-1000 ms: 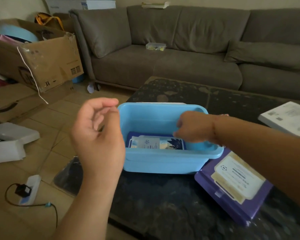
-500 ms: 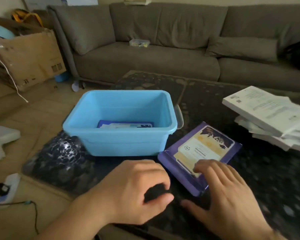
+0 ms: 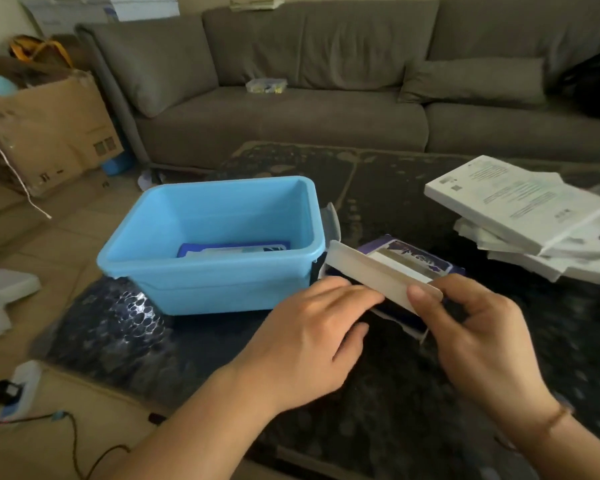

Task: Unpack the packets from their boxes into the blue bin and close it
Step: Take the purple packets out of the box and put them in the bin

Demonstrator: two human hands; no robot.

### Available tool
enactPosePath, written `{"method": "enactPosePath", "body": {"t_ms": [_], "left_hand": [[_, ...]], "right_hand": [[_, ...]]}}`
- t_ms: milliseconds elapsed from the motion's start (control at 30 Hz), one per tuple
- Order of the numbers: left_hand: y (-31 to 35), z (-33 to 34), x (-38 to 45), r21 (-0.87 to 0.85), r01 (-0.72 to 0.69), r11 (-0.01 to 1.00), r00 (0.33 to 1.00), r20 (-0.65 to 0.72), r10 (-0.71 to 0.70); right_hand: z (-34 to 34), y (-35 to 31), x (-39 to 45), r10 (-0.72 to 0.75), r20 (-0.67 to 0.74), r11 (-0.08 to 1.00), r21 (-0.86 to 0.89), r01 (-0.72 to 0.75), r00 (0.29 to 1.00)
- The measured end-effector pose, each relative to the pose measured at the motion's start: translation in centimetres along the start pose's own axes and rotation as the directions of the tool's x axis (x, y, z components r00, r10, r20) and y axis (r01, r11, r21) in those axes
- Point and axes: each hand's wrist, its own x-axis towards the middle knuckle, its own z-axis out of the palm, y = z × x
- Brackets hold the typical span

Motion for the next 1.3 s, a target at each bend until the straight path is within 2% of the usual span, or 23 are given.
{"method": "enactPosePath", "body": {"t_ms": [133, 200, 300, 433, 533, 600, 700, 767, 867, 967, 1033, 1100, 1167, 1200, 1233, 1267, 1300], "left_hand": [[0.3, 1.0, 1.2, 0.110, -0.111, 0.988, 0.993, -0.020, 0.114], [0.4, 1.6, 1.4, 0.146, -0.104, 0.984, 0.994, -0.018, 0.107], [0.4, 2.6, 1.6, 0.176, -0.090, 0.980, 0.992, -0.074, 0.104], [0.0, 2.6, 1.7, 0.199, -0.103, 0.975, 0.972, -0.188, 0.141], [0.0, 1.8, 1.4, 0.198, -0.123, 0.972, 0.963, -0.215, 0.166], [0.1, 1.3, 0.4, 0.193, -0.184, 0.964, 0.945, -0.233, 0.228], [-0.1, 0.5, -2.0, 0.233, -0.251, 0.940, 0.915, -0.260, 0.309], [-0.4, -0.1, -4.2, 0.226, -0.260, 0.939, 0.902, -0.289, 0.320], [-1.3, -0.9, -6.4, 0.039, -0.248, 0.968, 0.889, -0.389, 0.243], [-1.2, -1.9, -7.5, -0.161, -0.246, 0.956, 0.893, -0.420, 0.160], [-0.3, -2.8, -8.2, -0.283, -0.203, 0.938, 0.893, -0.445, 0.059], [1.0, -4.0, -8.3, -0.406, -0.156, 0.900, 0.886, -0.461, -0.054], [2.1, -5.0, -7.7, -0.514, -0.168, 0.841, 0.856, -0.499, -0.134], [2.5, -5.5, -7.2, -0.589, -0.176, 0.789, 0.835, -0.514, -0.197], [2.8, -6.1, -6.5, -0.671, -0.187, 0.718, 0.813, -0.516, -0.271], [2.9, -6.7, -6.0, -0.731, -0.209, 0.649, 0.794, -0.515, -0.324], [2.9, -7.1, -5.5, -0.771, -0.232, 0.593, 0.779, -0.512, -0.362]], "right_hand": [[-0.9, -0.1, 0.7, 0.076, -0.003, 0.989, 0.126, -0.075, 0.997], [-1.3, 0.0, 1.0, 0.106, 0.000, 0.973, 0.206, -0.104, 0.994], [-1.4, 0.3, 1.0, 0.099, -0.001, 0.971, 0.220, -0.096, 0.995], [-1.3, 0.5, 0.7, 0.051, 0.001, 0.984, 0.168, -0.051, 0.999], [-1.3, 0.8, 0.5, 0.008, -0.002, 0.995, 0.100, -0.008, 1.000], [-1.4, 1.2, 0.4, -0.024, -0.002, 0.997, 0.073, 0.024, 1.000], [-1.3, 2.0, -0.2, -0.176, 0.025, 0.981, -0.072, 0.178, 0.984], [-1.0, 2.4, -0.9, -0.254, 0.096, 0.942, -0.200, 0.269, 0.962], [-0.3, 2.9, -2.1, -0.280, 0.220, 0.873, -0.346, 0.343, 0.935], [0.2, 3.0, -2.6, -0.283, 0.390, 0.752, -0.476, 0.455, 0.876], [0.1, 2.6, -2.5, -0.269, 0.484, 0.685, -0.513, 0.518, 0.833], [0.0, 1.9, -2.6, -0.301, 0.503, 0.700, -0.461, 0.546, 0.810], [-0.1, 0.4, -3.2, -0.335, 0.410, 0.847, -0.263, 0.461, 0.849], [0.1, -0.8, -3.4, -0.275, 0.334, 0.938, -0.114, 0.328, 0.901], [0.5, -2.1, -3.5, -0.128, 0.297, 0.992, 0.051, 0.118, 0.946], [1.0, -3.4, -3.4, 0.046, 0.342, 0.973, 0.197, -0.119, 0.938], [1.6, -4.3, -3.3, 0.179, 0.465, 0.893, 0.292, -0.341, 0.867]]}}
